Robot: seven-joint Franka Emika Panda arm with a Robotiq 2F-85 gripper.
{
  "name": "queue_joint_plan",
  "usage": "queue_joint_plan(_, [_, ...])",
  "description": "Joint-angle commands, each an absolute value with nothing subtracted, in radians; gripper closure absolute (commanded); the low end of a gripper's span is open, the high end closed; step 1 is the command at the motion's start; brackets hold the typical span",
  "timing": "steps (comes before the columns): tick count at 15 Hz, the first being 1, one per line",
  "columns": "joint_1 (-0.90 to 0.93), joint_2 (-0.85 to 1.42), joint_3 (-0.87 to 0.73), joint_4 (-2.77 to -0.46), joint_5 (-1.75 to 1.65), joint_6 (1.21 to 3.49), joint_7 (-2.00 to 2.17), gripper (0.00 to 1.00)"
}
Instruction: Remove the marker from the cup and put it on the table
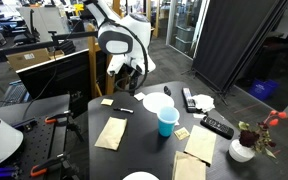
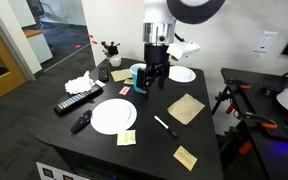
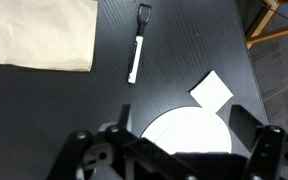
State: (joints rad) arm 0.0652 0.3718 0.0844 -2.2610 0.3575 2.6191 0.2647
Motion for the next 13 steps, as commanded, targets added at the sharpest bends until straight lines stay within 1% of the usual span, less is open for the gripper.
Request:
queue_joint_plan(1, [0.123,0.233,0.023,-2.343,0.238,2.625,0.383,0.0])
queue_joint_plan(8, [0.122,0.083,0.017,-2.395,0.099,2.621,0.472,0.0])
queue_joint_plan(9, [0.117,0.074,0.021,-2.398,0.097,2.619,0.471,0.0])
queue_joint_plan(10, [0.11,0.126,0.031,-2.358,0.122,2.617,0.439,0.0])
queue_joint_plan(13, [0.108,0.102,0.033,-2.373,0.121,2.617,0.439,0.0])
